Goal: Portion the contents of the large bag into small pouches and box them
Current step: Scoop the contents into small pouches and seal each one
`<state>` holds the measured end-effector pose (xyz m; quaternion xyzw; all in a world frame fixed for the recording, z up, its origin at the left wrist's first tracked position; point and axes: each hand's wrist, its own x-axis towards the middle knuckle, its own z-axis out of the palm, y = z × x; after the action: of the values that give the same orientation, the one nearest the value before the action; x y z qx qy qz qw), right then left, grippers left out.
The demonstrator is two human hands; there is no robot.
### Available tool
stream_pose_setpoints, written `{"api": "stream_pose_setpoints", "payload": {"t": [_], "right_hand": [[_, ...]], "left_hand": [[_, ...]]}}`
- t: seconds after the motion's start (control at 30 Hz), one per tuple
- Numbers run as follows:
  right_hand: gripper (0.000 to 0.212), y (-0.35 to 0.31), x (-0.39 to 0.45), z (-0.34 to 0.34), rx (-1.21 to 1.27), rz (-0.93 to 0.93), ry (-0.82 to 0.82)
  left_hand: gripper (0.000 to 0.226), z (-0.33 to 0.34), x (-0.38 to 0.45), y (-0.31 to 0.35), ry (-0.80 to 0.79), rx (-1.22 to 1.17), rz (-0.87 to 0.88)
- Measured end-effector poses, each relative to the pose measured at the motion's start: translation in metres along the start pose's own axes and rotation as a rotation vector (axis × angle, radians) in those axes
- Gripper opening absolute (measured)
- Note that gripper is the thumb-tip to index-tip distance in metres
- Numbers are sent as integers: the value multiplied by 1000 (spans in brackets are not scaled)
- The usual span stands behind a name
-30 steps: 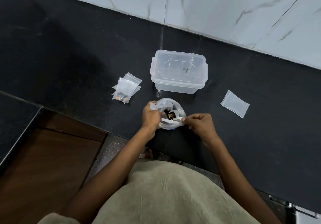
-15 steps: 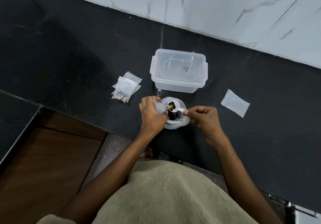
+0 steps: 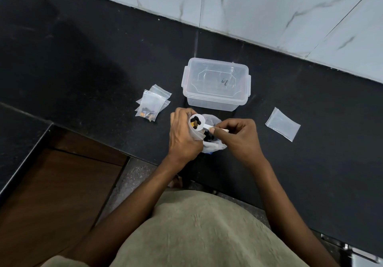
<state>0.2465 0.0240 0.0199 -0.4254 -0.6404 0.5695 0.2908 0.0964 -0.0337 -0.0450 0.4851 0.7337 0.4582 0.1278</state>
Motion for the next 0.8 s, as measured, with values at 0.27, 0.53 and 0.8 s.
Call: {"api": "stream_pose_setpoints", "payload": {"t": [0.27, 0.53, 0.8], "right_hand": [[5, -7, -8, 5, -467, -333, 24], [25, -8, -11, 11, -721, -597, 126], [11, -16, -14, 14, -764, -774, 188]], "left_hand": [[58, 2, 0, 5, -22, -164, -29], [58, -3, 8, 14, 103, -386, -89], [59, 1, 14, 18, 182, -420, -86]]}}
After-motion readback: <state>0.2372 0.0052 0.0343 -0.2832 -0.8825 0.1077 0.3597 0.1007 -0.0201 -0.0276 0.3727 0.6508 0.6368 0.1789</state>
